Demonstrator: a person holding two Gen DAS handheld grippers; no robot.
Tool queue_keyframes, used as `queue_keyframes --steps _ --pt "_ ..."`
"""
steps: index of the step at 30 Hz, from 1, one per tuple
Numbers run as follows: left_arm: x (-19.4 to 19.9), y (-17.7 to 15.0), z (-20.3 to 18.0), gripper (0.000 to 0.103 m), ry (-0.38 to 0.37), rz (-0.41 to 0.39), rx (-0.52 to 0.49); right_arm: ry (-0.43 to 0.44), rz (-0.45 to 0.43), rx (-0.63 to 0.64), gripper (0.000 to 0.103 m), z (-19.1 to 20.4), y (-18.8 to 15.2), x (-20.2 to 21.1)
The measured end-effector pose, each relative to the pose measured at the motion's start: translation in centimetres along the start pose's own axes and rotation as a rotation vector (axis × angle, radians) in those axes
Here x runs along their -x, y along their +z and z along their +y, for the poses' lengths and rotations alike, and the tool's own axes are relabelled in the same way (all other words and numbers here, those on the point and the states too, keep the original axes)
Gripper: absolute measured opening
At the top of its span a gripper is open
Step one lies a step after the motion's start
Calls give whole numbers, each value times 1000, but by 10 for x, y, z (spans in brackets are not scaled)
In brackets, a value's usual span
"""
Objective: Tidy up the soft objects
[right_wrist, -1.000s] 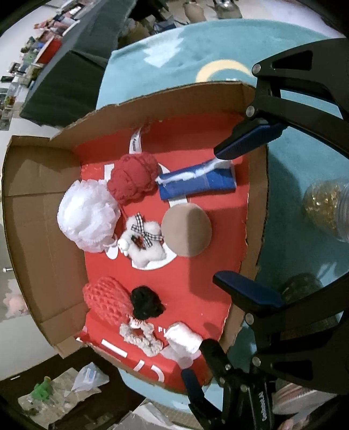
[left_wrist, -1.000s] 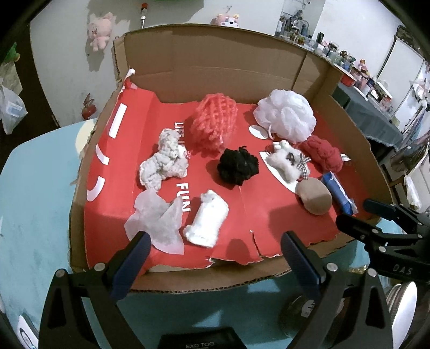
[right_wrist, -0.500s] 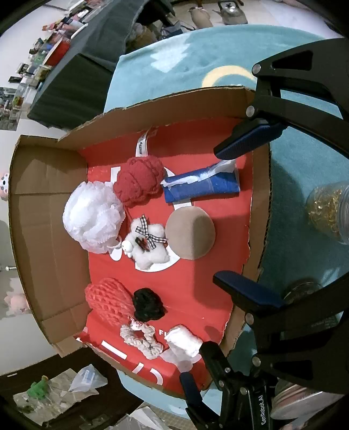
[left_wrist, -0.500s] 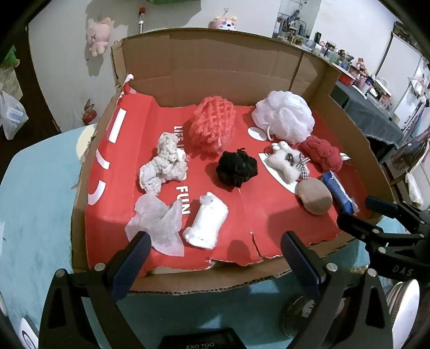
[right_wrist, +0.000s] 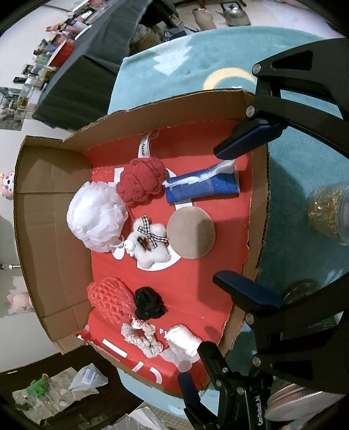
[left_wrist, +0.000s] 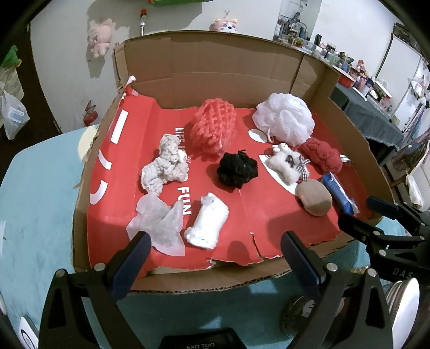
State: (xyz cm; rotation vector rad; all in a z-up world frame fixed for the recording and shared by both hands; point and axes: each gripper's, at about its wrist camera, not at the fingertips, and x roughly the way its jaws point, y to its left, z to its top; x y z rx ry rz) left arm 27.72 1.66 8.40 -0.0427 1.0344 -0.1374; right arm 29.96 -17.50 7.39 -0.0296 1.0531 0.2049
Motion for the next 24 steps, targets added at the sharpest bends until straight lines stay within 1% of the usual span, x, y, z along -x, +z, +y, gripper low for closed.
queue_keyframes --steps 24 --pt "0 0 0 99 3 1 -3 0 -4 3 85 1 0 1"
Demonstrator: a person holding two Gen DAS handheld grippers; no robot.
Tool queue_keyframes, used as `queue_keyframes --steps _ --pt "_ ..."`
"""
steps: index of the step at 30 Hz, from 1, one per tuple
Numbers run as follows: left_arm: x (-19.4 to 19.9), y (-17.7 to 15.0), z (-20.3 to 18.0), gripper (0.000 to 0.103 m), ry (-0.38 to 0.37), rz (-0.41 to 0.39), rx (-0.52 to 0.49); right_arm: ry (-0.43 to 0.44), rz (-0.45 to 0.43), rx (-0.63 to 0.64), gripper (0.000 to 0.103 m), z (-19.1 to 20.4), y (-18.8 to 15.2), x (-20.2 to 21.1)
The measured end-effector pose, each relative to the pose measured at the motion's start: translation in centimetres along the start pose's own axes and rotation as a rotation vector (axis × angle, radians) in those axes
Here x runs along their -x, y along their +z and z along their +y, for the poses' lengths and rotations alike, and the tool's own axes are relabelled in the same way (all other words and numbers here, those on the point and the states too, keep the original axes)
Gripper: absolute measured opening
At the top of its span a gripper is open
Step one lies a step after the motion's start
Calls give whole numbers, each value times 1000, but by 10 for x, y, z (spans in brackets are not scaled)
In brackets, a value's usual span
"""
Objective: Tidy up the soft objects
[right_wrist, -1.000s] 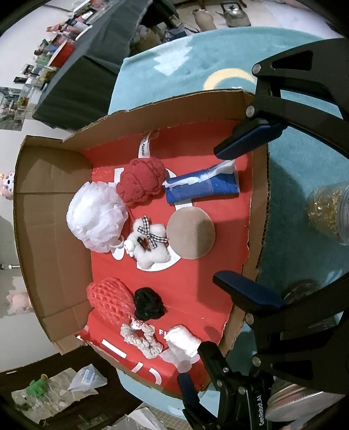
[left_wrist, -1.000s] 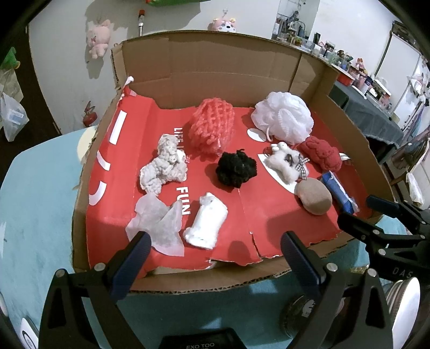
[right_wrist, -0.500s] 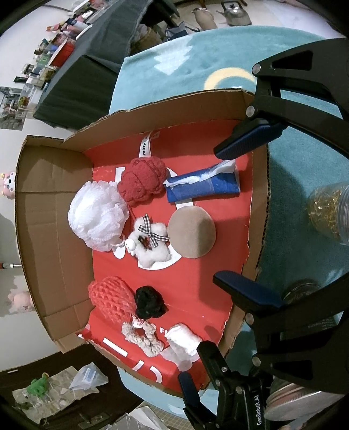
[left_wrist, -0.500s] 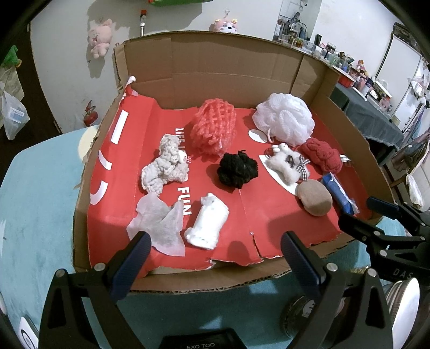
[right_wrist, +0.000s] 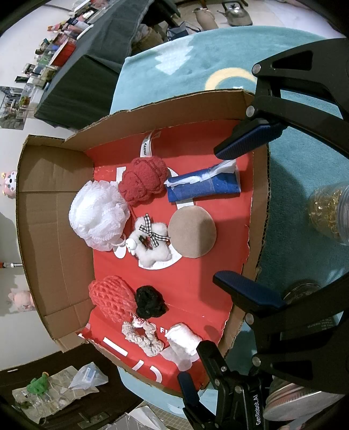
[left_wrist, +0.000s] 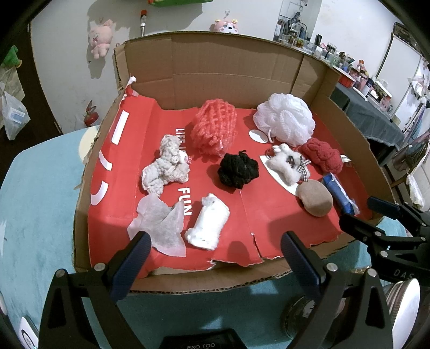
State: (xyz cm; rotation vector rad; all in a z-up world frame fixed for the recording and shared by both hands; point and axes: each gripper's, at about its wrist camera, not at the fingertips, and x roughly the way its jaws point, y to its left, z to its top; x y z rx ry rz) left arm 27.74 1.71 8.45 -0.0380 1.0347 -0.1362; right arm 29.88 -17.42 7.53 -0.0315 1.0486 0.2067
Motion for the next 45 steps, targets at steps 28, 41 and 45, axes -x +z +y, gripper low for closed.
queue_keyframes --steps 28,41,45 --pt "3 1 0 99 -15 -17 5 4 -1 -2 85 0 -1 0" --pt "123 -13 -2 102 -48 -289 1 16 -150 -20 85 -10 5 83" --pt "158 -44 -15 103 -44 -372 -40 18 -222 -8 85 -7 -16 124"
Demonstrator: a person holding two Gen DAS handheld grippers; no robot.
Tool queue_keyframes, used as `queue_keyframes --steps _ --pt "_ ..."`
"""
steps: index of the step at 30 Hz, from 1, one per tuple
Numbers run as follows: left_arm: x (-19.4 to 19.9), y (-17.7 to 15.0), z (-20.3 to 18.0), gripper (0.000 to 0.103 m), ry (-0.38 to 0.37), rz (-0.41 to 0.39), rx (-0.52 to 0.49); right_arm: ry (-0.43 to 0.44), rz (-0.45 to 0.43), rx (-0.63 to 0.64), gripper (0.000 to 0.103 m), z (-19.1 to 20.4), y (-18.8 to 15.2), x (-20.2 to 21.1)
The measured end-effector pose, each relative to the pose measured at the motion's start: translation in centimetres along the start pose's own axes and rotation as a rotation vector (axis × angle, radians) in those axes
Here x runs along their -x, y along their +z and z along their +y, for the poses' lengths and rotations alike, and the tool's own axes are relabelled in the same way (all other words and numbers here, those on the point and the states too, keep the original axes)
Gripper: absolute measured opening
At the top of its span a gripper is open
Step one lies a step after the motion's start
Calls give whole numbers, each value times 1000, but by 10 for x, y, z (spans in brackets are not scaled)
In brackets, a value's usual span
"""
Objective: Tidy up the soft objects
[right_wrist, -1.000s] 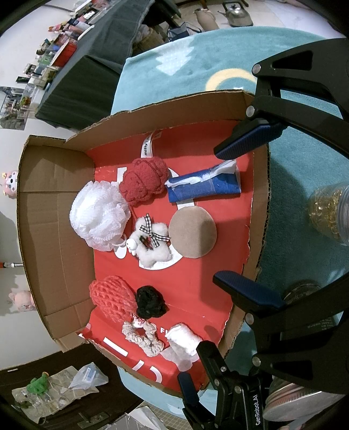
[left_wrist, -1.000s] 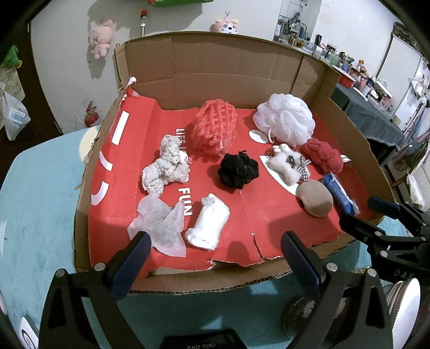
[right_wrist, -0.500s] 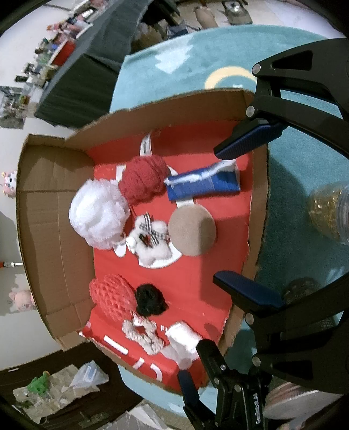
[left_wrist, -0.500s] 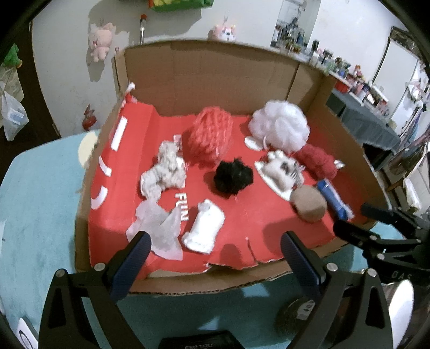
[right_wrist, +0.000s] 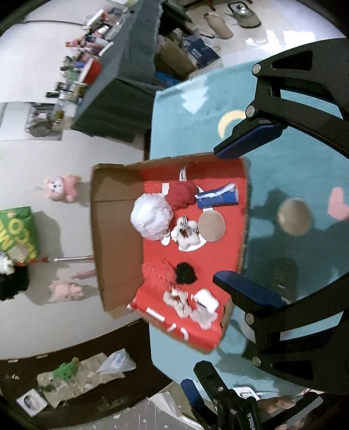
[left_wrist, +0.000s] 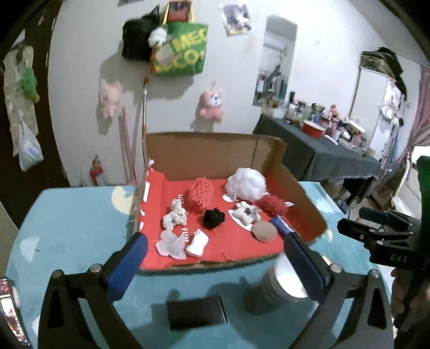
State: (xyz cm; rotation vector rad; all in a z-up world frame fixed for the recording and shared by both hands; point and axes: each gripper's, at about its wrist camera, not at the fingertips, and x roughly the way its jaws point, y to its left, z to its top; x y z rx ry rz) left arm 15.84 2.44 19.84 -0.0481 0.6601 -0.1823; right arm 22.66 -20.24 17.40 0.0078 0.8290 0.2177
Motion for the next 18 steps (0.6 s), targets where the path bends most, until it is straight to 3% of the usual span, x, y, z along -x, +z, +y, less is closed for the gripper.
queue_keyframes --steps 9,18 --pt "49 -66 -23 103 -22 -59 -37 -4 -95 28 92 18 -70 58" --pt "23 -128 -26 103 -16 23 -13 -81 -89 60 92 35 -146 46"
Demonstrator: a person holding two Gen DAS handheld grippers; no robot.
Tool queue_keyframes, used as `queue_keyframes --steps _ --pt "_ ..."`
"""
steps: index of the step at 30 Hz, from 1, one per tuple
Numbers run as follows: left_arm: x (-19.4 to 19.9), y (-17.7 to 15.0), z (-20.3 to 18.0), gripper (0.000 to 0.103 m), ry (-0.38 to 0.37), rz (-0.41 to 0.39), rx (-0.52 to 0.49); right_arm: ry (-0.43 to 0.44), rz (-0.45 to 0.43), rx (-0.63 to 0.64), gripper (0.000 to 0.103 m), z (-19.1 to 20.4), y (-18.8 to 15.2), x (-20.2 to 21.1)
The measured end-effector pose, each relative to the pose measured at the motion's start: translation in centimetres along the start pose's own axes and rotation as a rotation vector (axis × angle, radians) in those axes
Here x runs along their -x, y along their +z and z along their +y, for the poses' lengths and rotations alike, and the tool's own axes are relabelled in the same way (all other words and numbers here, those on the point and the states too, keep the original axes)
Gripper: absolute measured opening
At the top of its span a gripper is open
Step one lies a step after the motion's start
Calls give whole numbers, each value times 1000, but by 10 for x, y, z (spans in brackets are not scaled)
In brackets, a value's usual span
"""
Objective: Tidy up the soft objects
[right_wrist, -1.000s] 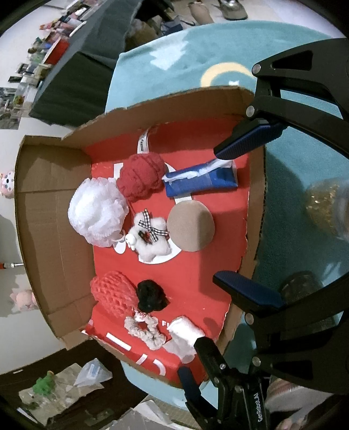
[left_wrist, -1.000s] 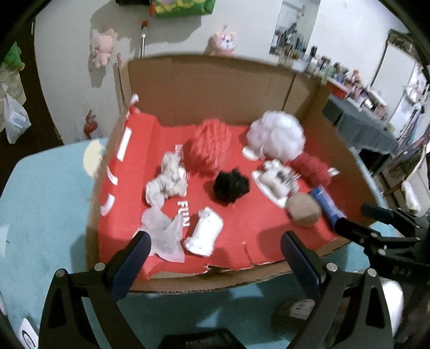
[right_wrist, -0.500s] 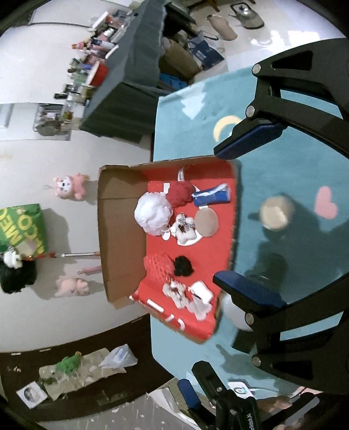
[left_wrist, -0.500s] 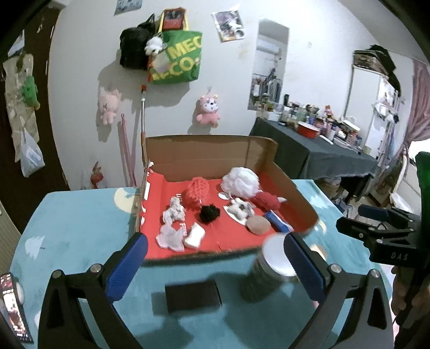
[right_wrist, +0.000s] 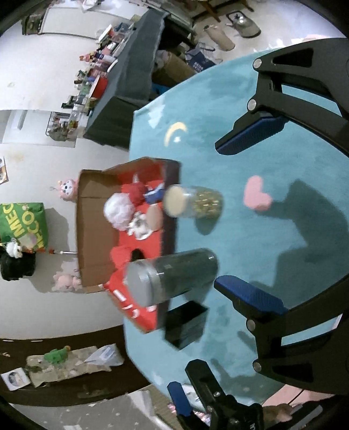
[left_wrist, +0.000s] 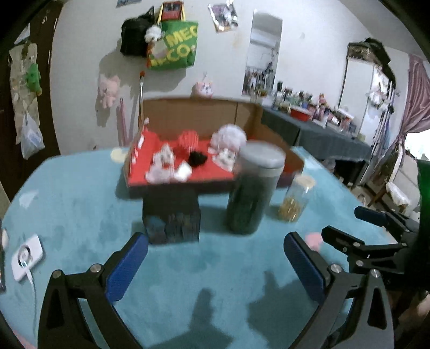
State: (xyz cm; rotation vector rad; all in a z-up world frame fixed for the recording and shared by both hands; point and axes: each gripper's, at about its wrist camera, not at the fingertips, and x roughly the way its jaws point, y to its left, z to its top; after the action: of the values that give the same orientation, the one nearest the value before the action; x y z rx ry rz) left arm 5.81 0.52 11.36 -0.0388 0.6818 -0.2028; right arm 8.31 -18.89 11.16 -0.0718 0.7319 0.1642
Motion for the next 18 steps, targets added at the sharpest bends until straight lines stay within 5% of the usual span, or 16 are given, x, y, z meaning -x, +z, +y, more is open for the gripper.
queue_keyframes --steps 18 --pt "-68 -46 11 103 122 195 35 -27 169 -43 93 -5 -60 -74"
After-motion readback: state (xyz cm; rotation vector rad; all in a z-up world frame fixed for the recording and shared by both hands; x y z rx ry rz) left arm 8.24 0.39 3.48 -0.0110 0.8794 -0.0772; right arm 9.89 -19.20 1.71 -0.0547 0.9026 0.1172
